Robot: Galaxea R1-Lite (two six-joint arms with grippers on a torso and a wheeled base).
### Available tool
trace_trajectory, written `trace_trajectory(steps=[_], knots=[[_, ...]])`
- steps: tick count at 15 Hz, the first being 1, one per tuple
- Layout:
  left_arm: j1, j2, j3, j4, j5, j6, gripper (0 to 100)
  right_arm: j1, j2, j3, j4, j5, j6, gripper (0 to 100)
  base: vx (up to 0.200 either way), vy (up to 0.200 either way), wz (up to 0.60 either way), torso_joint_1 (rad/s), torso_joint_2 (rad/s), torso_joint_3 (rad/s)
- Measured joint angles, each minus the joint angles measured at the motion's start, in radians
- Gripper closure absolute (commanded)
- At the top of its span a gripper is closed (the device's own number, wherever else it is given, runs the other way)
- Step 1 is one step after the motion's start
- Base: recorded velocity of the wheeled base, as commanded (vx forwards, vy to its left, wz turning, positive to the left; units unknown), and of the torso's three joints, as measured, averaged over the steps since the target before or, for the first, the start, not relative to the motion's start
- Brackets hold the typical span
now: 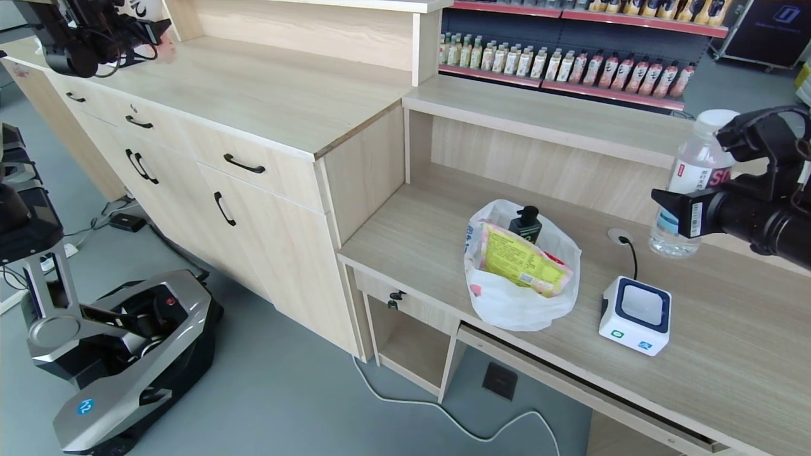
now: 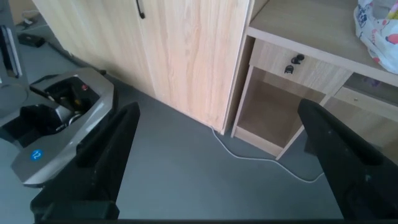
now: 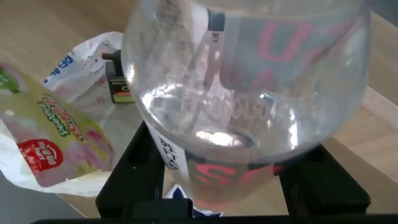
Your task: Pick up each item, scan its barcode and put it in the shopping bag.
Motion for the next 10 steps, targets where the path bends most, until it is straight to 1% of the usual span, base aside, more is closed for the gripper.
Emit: trace_trajectory(steps=[3,4,7,10], knots=[[0.0,0.0,0.0,0.0,0.0,0.0,0,-0.012,0.114,0.027,-0.215,0.11,0.048,100,0.0,0.0,0.0,0.0,0.0,0.0],[0.0,0.0,0.0,0.0,0.0,0.0,0,-0.013,0.144,0.052,-0.258,0.138,0.059,100,0.0,0.0,0.0,0.0,0.0,0.0],[0.0,0.0,0.0,0.0,0.0,0.0,0,-0.013,0.219,0.108,-0.376,0.163,0.076,100,0.0,0.0,0.0,0.0,0.0,0.0],[0.0,0.0,0.0,0.0,0.0,0.0,0,-0.014,0.288,0.156,-0.539,0.207,0.093,100,0.0,0.0,0.0,0.0,0.0,0.0]])
